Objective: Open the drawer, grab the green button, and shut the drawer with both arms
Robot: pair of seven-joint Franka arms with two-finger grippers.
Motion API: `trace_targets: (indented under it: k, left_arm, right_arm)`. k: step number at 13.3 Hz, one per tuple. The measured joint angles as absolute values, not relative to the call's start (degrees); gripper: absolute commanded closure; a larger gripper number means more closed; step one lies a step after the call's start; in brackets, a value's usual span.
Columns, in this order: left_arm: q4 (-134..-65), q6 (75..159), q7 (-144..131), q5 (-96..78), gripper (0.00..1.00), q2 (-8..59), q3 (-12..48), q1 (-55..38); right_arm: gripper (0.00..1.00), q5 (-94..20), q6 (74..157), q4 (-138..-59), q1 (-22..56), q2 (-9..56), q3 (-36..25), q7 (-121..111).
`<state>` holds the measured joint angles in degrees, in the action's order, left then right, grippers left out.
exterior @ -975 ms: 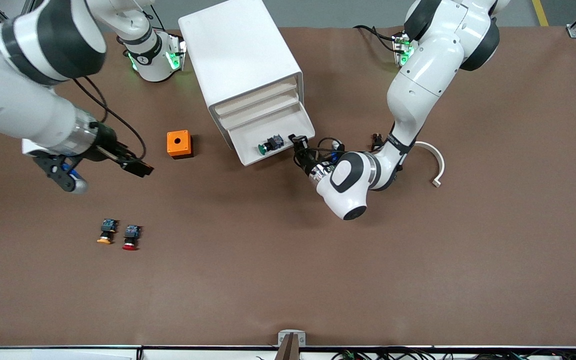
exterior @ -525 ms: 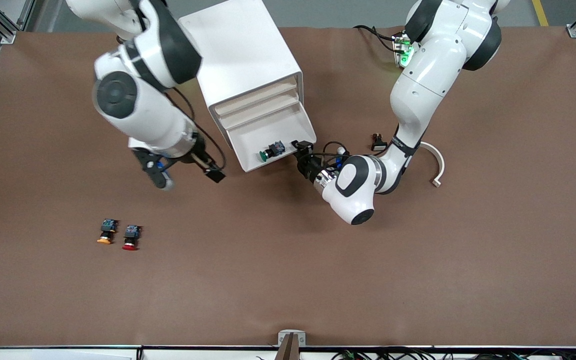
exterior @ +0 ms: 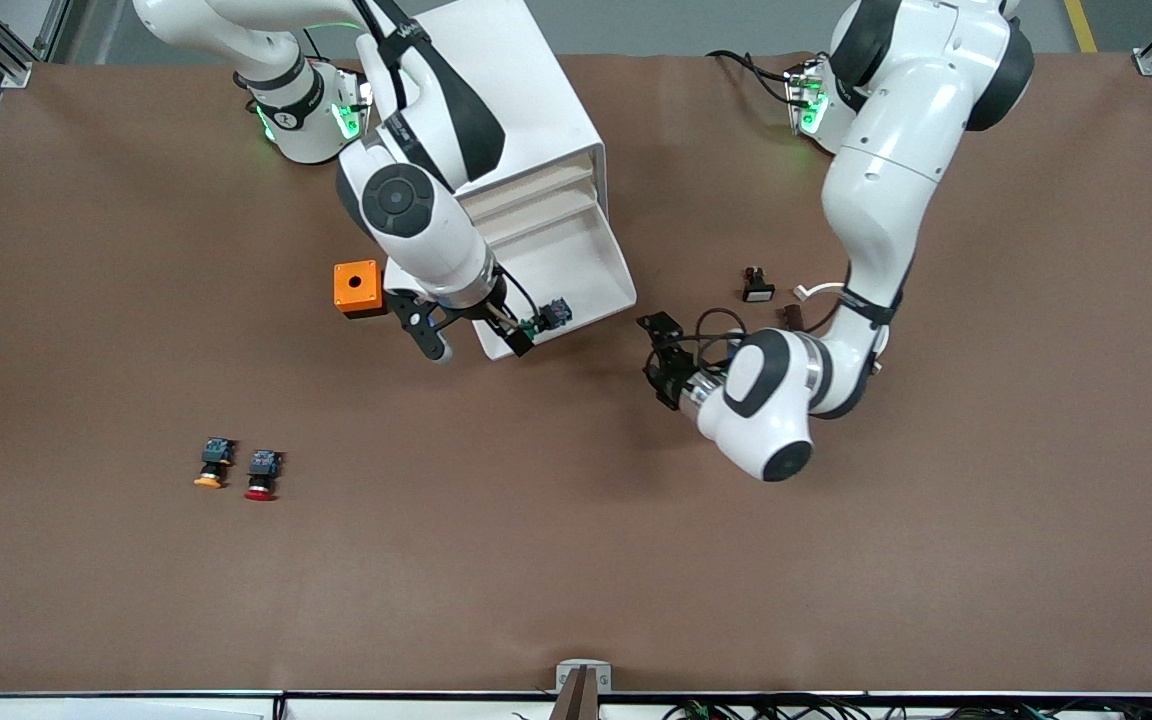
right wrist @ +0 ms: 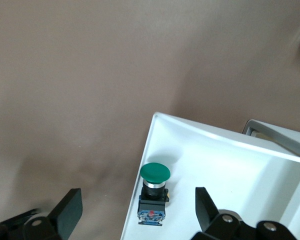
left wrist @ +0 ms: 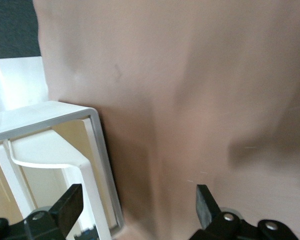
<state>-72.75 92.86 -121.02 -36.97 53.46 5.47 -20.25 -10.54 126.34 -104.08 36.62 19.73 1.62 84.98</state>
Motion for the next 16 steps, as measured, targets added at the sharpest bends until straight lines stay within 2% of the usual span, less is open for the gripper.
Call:
trace_targets:
  k: [8, 11, 12, 13, 15, 16]
  left_arm:
    - [-70.55, 92.25, -104.97, -28.44, 0.01, 47.79, 5.38, -17.02]
    - [-70.52, 92.19, -97.81, -26.39, 0.01, 46.35, 5.48, -17.14]
    - [-70.52, 92.19, -95.62, -25.61, 0.01, 45.65, 5.69, -17.29]
    - [-70.52, 92.18, -93.59, -25.29, 0.01, 45.08, 5.77, -17.53]
    - [-70.52, 92.29, -89.52, -25.16, 0.01, 44.62, 5.79, -18.05]
    - [-70.52, 92.52, -88.39, -24.95, 0.01, 44.62, 5.81, -18.53]
  right_arm:
    - [0.03, -10.54, 135.66, -107.81, 42.04, 22.74, 1.59, 90.56]
    - [0.11, -10.54, 137.92, -107.83, 42.29, 24.76, 1.58, 90.87]
    - [0.14, -10.54, 138.02, -107.82, 42.44, 25.05, 1.58, 90.87]
    - [0.22, -10.54, 138.02, -107.82, 42.66, 25.15, 1.58, 90.93]
    - [0.44, -10.54, 138.02, -107.83, 43.24, 25.3, 1.58, 90.96]
    - [0.52, -10.54, 138.02, -107.83, 43.58, 25.38, 1.58, 90.99]
